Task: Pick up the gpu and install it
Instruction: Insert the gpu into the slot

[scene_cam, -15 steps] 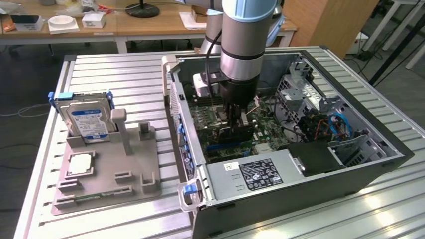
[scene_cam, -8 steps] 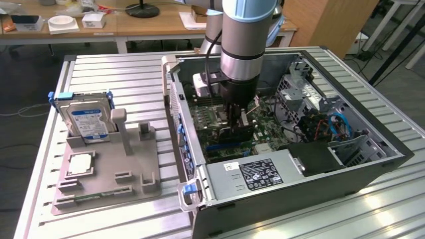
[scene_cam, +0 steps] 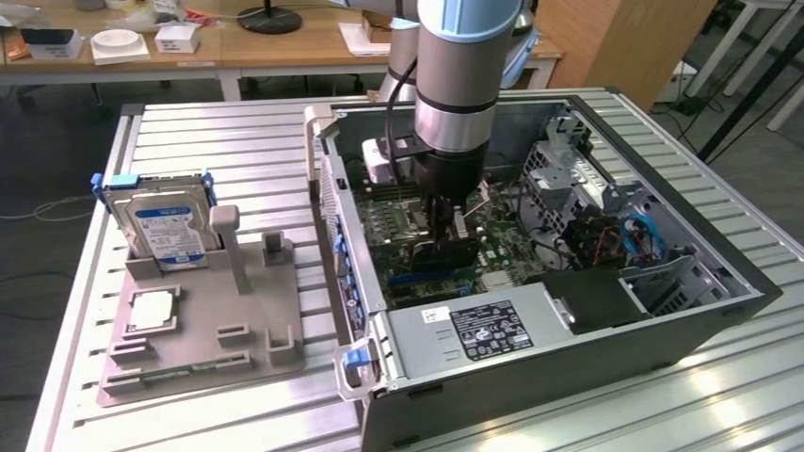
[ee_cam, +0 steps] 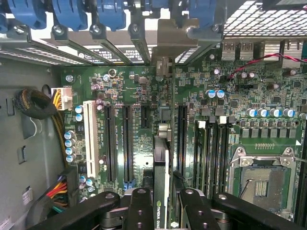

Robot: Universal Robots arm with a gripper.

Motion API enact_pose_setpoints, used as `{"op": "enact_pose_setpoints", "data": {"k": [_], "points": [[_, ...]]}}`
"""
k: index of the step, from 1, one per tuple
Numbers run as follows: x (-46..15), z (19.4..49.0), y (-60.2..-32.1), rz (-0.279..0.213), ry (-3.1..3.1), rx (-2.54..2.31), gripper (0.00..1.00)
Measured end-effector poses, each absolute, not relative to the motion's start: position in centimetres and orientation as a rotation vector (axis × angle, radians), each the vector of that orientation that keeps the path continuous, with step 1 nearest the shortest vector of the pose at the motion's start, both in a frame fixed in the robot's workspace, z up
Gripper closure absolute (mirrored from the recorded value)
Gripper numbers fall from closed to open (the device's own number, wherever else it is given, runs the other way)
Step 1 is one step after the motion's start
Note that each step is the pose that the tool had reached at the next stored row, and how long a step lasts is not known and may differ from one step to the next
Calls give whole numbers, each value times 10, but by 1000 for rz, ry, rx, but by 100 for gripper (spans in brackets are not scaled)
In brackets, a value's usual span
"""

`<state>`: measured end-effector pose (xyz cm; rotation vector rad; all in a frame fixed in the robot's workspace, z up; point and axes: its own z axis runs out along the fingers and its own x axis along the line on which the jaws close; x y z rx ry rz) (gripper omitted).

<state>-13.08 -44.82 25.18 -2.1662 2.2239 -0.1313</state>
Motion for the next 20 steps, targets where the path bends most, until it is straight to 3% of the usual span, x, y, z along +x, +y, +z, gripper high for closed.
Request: {"op": "enact_pose_setpoints", "data": {"k": [20], "points": [[-128, 256, -448, -128, 2222, -2171, 74]]}}
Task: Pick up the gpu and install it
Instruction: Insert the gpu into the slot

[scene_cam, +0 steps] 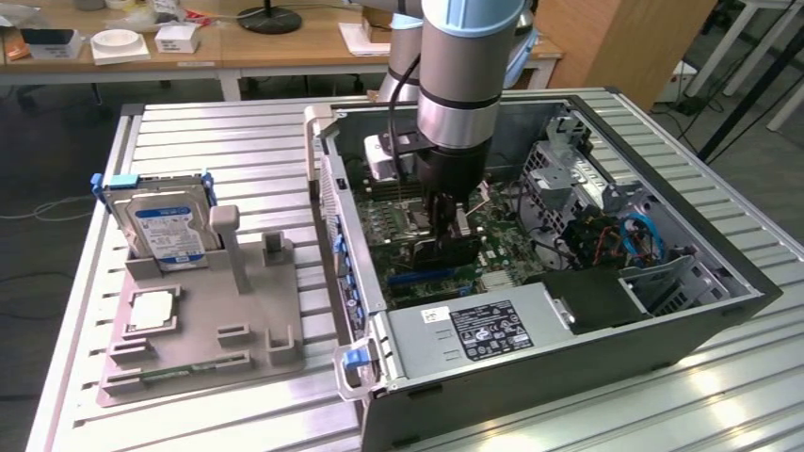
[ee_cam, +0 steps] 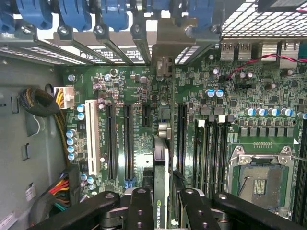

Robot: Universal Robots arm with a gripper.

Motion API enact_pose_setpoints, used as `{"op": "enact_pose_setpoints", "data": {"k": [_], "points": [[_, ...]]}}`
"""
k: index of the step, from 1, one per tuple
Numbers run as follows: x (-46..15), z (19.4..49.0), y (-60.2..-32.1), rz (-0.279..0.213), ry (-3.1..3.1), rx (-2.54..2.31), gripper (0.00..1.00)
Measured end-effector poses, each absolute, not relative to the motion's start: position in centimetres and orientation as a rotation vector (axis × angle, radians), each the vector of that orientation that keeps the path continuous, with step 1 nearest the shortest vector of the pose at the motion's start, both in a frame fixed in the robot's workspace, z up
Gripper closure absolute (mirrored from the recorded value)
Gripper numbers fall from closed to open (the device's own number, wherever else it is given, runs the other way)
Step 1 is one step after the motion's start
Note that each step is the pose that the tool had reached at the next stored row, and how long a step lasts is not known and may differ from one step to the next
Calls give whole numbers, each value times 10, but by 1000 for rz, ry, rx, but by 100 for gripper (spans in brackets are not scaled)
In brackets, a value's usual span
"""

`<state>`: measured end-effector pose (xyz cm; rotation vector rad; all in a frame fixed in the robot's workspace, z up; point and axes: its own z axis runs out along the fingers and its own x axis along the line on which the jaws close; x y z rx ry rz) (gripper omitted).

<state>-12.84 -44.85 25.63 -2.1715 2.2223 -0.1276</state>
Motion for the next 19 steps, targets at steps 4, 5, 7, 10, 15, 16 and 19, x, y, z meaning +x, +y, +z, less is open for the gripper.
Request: {"op": "enact_pose_setpoints", "data": {"k": [4, 5, 7, 10, 15, 16, 19], "points": [[-128, 256, -449, -129, 2223, -2173, 74], [-128, 256, -449, -130, 2223, -2173, 74], [-128, 255, -449, -129, 2225, -2174, 74], [-128, 256, -450, -126, 2227, -2177, 74], [-127, 256, -451, -126, 2226, -2178, 74], [-127, 256, -451, -126, 2226, -2178, 74], [-125, 256, -451, -125, 2225, -2179, 74]]}}
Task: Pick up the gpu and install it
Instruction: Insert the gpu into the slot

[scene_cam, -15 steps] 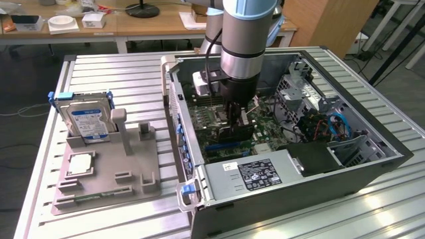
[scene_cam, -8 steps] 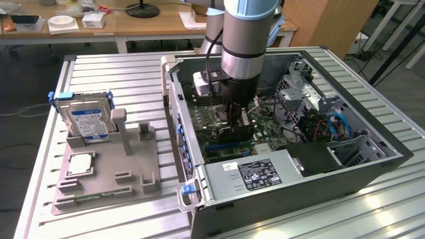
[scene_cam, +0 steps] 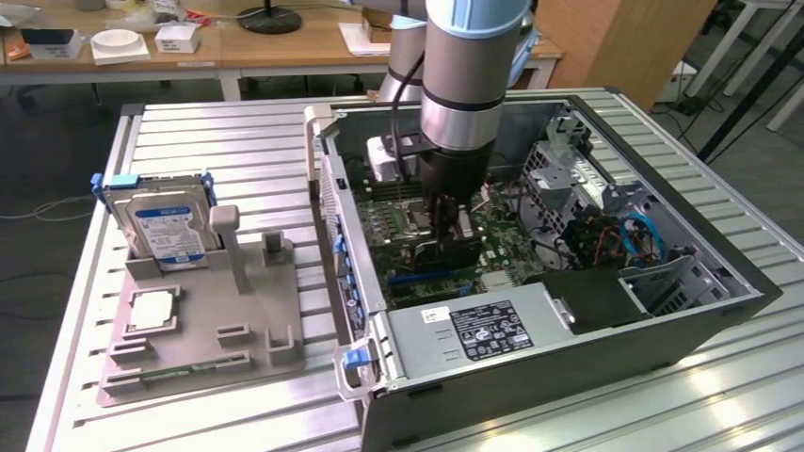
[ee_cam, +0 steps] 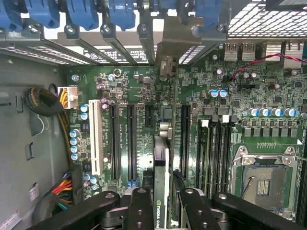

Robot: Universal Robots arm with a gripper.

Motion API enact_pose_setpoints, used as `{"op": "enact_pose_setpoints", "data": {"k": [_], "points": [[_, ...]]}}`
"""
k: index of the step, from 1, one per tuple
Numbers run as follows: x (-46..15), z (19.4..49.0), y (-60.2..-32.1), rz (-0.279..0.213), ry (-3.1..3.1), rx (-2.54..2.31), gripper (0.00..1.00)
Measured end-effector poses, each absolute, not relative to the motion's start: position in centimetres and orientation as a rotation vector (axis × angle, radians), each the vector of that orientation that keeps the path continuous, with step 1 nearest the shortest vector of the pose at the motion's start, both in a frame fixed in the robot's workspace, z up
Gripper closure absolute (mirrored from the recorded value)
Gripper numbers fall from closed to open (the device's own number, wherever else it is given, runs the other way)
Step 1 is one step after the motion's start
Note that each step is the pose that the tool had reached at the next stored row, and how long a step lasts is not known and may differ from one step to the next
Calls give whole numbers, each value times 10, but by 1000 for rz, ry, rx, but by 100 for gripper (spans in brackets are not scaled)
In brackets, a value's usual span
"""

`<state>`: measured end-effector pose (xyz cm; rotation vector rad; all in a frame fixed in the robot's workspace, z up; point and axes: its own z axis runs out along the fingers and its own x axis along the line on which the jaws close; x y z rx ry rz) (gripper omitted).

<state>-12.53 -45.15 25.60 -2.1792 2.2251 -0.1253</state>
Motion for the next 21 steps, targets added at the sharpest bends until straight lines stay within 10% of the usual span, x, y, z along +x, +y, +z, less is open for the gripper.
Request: {"op": "enact_pose_setpoints", "data": {"k": [21], "points": [[-127, 257, -453, -125, 2223, -2181, 74]]}}
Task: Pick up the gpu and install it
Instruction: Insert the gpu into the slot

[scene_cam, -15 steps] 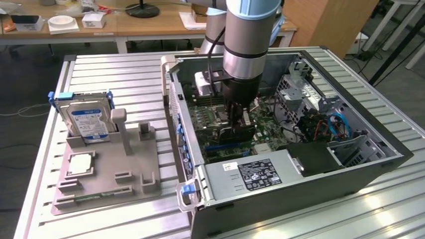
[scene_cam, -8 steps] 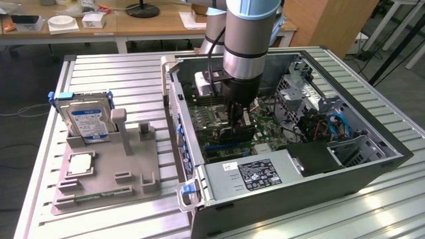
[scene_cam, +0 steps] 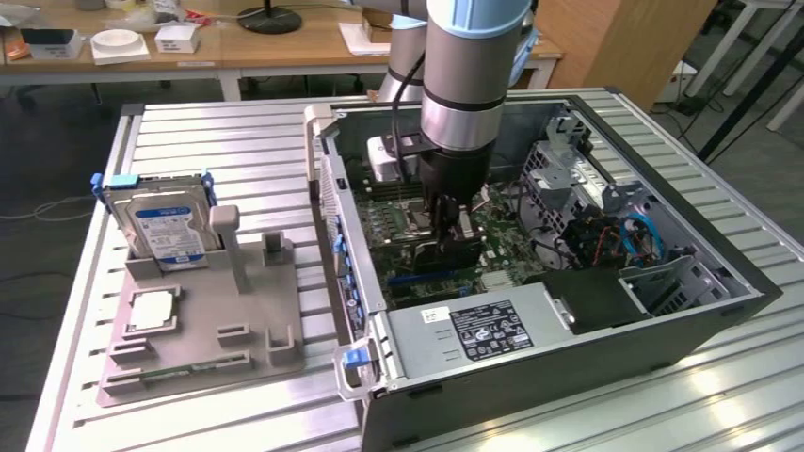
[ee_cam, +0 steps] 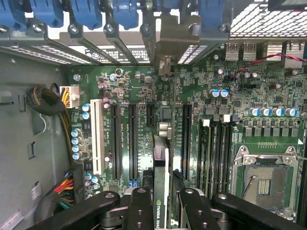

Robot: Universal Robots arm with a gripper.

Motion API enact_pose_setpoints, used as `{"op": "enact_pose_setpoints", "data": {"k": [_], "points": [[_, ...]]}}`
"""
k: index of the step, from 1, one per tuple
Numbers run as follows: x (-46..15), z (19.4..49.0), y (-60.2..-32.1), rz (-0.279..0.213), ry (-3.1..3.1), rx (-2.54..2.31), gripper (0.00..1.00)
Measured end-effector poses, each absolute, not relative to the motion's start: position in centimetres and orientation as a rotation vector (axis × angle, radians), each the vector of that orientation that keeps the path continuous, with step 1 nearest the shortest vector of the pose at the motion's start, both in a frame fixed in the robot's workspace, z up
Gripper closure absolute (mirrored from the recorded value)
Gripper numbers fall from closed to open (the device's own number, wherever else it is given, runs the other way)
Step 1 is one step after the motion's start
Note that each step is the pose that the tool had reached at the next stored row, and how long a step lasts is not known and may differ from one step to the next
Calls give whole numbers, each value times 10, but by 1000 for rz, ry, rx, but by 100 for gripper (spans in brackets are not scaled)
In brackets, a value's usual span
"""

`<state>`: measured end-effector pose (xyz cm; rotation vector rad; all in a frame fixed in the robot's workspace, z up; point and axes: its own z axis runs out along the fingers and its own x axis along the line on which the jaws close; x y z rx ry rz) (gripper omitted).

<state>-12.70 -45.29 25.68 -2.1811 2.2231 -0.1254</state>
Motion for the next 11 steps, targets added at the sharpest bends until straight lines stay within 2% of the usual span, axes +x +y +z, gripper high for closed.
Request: {"op": "enact_pose_setpoints", "data": {"k": [11], "points": [[-128, 256, -453, -125, 2209, -2194, 74]]}}
